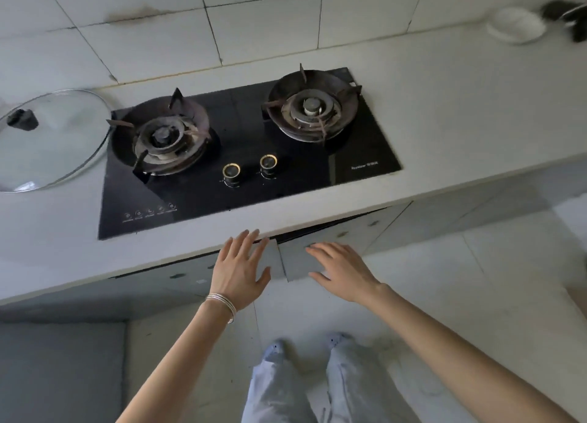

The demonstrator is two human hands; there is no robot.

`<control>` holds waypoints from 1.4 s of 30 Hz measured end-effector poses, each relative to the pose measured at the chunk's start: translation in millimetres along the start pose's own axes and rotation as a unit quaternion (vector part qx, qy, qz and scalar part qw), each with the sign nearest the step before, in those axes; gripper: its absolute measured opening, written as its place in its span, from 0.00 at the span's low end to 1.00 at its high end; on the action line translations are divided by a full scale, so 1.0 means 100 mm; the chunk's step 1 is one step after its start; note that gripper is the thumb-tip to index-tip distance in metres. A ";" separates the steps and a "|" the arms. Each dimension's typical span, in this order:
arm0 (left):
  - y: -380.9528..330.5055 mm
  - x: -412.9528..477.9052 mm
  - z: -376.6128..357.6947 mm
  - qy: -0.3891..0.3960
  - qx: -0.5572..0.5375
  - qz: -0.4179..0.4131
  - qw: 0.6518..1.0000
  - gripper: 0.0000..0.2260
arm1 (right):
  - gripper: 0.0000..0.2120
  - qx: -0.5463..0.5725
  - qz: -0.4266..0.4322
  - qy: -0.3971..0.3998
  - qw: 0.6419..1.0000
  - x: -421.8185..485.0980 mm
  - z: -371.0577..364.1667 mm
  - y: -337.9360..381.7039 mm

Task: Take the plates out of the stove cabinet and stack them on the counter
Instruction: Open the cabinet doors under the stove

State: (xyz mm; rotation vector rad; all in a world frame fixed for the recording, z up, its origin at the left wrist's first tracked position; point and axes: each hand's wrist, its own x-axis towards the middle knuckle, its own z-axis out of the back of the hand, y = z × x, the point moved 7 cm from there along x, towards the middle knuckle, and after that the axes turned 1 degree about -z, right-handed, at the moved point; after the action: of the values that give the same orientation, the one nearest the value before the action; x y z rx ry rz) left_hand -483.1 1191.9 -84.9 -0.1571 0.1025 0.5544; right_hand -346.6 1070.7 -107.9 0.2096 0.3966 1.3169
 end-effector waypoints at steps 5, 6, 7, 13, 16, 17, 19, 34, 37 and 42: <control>0.30 0.23 -0.33 0.020 -0.007 -0.034 0.999 0.31 | 0.26 0.062 -0.109 0.010 0.992 0.20 -0.37 0.05; 0.33 0.27 -0.39 0.019 -0.011 -0.041 0.999 0.31 | 0.27 0.077 -0.129 0.009 0.989 0.24 -0.45 0.04; 0.35 0.30 -0.45 0.017 -0.014 -0.052 0.998 0.31 | 0.27 0.096 -0.149 0.009 0.984 0.27 -0.54 0.01; 0.46 0.43 -0.59 -0.047 -0.047 -0.106 0.992 0.30 | 0.26 0.383 -0.313 -0.047 0.868 0.46 -1.01 -0.16; 0.47 0.44 -0.60 -0.073 -0.054 -0.120 0.989 0.30 | 0.25 0.497 -0.345 -0.100 0.790 0.60 -1.11 -0.15; 0.47 0.44 -0.60 -0.079 -0.054 -0.123 0.988 0.30 | 0.23 0.527 -0.351 -0.120 0.764 0.64 -1.13 -0.15; 0.47 0.43 -0.62 -0.083 -0.054 -0.130 0.987 0.31 | 0.19 0.593 -0.363 -0.164 0.700 0.68 -1.19 -0.15; 0.48 0.40 -0.71 -0.053 -0.046 -0.130 0.989 0.37 | 0.14 0.710 -0.356 -0.228 0.563 0.75 -1.23 -0.11; 0.48 0.39 -0.72 -0.056 -0.044 -0.133 0.989 0.38 | 0.14 0.727 -0.324 -0.202 0.570 0.78 -1.22 -0.06; 0.48 0.39 -0.71 -0.052 -0.042 -0.131 0.989 0.39 | 0.10 0.763 -0.281 -0.178 0.554 0.83 -1.14 0.01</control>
State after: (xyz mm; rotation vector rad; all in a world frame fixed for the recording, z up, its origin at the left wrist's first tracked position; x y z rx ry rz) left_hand -479.7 1239.4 -165.5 -0.2195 -0.0429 0.3042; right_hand -376.7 1143.0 -225.1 1.6438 1.0730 -0.0862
